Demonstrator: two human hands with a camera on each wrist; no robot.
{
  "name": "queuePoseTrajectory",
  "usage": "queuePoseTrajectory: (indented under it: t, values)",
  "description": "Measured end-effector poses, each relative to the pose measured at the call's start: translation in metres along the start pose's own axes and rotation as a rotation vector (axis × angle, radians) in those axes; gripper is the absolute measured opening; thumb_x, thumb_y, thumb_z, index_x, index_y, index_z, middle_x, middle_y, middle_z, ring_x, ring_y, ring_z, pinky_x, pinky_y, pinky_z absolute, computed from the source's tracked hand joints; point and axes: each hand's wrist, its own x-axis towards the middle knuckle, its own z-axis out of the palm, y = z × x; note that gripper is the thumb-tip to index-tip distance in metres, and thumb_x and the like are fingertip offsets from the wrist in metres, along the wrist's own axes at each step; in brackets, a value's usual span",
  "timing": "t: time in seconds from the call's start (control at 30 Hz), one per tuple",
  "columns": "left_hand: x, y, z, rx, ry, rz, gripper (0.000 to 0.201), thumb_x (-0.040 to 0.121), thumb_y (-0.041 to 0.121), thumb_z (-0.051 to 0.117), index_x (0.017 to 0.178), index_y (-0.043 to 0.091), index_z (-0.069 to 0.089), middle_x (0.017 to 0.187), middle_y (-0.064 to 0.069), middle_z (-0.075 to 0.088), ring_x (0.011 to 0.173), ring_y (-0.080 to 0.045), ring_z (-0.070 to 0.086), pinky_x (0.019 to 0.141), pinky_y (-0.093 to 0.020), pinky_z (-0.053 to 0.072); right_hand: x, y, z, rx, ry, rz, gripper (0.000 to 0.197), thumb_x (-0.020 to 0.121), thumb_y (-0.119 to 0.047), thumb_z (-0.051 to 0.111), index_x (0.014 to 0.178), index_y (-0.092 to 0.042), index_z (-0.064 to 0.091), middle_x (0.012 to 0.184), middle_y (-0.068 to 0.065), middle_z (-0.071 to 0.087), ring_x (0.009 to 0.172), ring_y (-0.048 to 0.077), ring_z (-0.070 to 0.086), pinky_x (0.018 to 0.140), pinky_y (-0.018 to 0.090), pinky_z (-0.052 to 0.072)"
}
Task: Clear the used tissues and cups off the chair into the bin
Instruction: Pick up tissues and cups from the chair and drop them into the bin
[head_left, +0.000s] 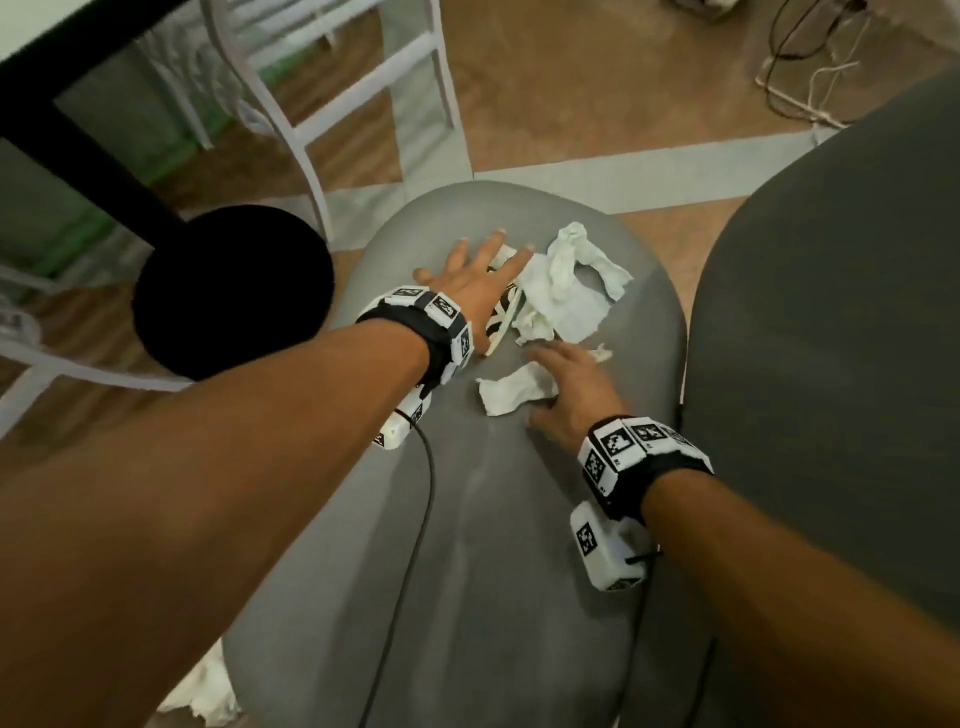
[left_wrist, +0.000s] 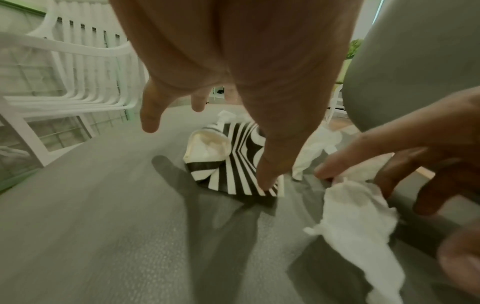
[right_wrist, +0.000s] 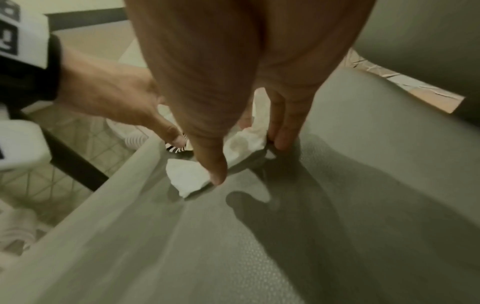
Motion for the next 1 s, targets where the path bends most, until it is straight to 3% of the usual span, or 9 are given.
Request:
queuePoseTrajectory:
  t: [0.1, 0.23, 0.37, 0.47, 0.57, 0.7, 0.83, 0.9, 1.0]
  values:
    - [0.003, -0.006, 0.005, 0.027, -0.04, 0.011, 0.107, 0.07, 0.038, 0.082, 0.149, 0.047, 0.011, 0.16, 0.0, 0.012, 0.142, -0.041, 0.019, 0.098, -0.068, 0.038, 0.008, 0.0, 0.0, -0.032, 0.062, -0.035, 0.045, 0.083, -0.02, 0.069, 0.122, -0.038, 0.057, 0.117, 0.0, 0.058, 0.106, 0.028, 0.059, 0.089, 0.042, 0.054]
    - [0.005, -0.008, 0.004, -0.072, -0.023, 0.073, 0.061, 0.077, 0.036, 0.073, 0.127, 0.021, 0.043, 0.123, -0.01, 0.045, 0.114, -0.038, 0.044, 0.09, -0.053, 0.048, 0.016, -0.002, -0.025, 0.073, 0.227, 0.036, 0.028, 0.086, -0.018, 0.061, 0.111, -0.027, 0.053, 0.101, 0.002, 0.064, 0.09, 0.028, 0.062, 0.077, 0.037, 0.053]
    - [0.004, -0.013, 0.005, -0.094, -0.052, 0.074, 0.047, 0.079, 0.014, 0.068, 0.121, 0.016, 0.046, 0.116, -0.012, 0.048, 0.111, -0.037, 0.047, 0.092, -0.052, 0.046, 0.035, -0.001, -0.045, 0.127, 0.324, 0.075, 0.057, 0.074, -0.031, 0.073, 0.118, -0.026, 0.037, 0.111, 0.002, 0.059, 0.095, 0.027, 0.06, 0.073, 0.036, 0.051]
    - [0.002, -0.016, 0.01, -0.109, -0.029, 0.072, 0.047, 0.08, 0.012, 0.067, 0.121, 0.019, 0.046, 0.114, -0.011, 0.044, 0.11, -0.034, 0.044, 0.088, -0.052, 0.049, 0.055, -0.004, -0.053, -0.065, 0.333, 0.005, 0.084, 0.065, -0.044, 0.082, 0.133, -0.026, 0.035, 0.132, 0.007, 0.041, 0.112, 0.032, 0.052, 0.085, 0.043, 0.053]
    - [0.003, -0.017, 0.014, -0.103, 0.012, 0.094, 0.045, 0.079, 0.016, 0.07, 0.116, 0.025, 0.046, 0.113, -0.007, 0.039, 0.106, -0.03, 0.042, 0.081, -0.051, 0.052, 0.074, -0.012, -0.057, -0.226, 0.164, -0.071, 0.114, 0.06, -0.047, 0.086, 0.148, -0.039, 0.015, 0.159, 0.005, 0.009, 0.138, 0.042, 0.03, 0.099, 0.06, 0.046]
    - [0.002, -0.012, 0.018, -0.07, 0.05, 0.126, 0.057, 0.079, 0.028, 0.075, 0.127, 0.028, 0.045, 0.128, -0.003, 0.039, 0.113, -0.029, 0.04, 0.079, -0.047, 0.053, 0.083, -0.024, -0.056, -0.39, -0.117, -0.093, 0.127, 0.054, -0.056, 0.088, 0.152, -0.045, 0.007, 0.163, -0.004, -0.019, 0.149, 0.045, -0.005, 0.108, 0.067, 0.028]
    - [-0.003, -0.012, 0.026, -0.112, 0.126, 0.145, 0.061, 0.073, 0.029, 0.083, 0.122, 0.019, 0.047, 0.118, -0.003, 0.049, 0.105, -0.028, 0.049, 0.08, -0.047, 0.051, 0.071, -0.039, -0.045, -0.178, -0.064, -0.133, 0.118, 0.059, -0.049, 0.088, 0.153, -0.02, 0.022, 0.157, 0.012, 0.027, 0.142, 0.036, 0.03, 0.113, 0.046, 0.036]
    - [-0.01, -0.014, 0.032, -0.207, 0.181, 0.163, 0.044, 0.078, 0.022, 0.076, 0.11, 0.018, 0.046, 0.105, -0.003, 0.053, 0.094, -0.028, 0.055, 0.075, -0.042, 0.049, 0.061, -0.048, -0.034, -0.074, -0.042, -0.131, 0.083, 0.074, -0.031, 0.08, 0.143, -0.013, 0.038, 0.136, 0.014, 0.054, 0.126, 0.033, 0.051, 0.103, 0.039, 0.045]
    - [-0.031, -0.013, 0.04, -0.37, 0.202, 0.118, 0.032, 0.082, 0.004, 0.06, 0.103, 0.016, 0.039, 0.097, -0.004, 0.057, 0.085, -0.029, 0.06, 0.069, -0.041, 0.049, 0.04, -0.06, -0.021, -0.003, -0.019, -0.132, 0.033, 0.086, -0.019, 0.064, 0.118, -0.011, 0.063, 0.107, 0.013, 0.071, 0.1, 0.033, 0.066, 0.087, 0.039, 0.054]
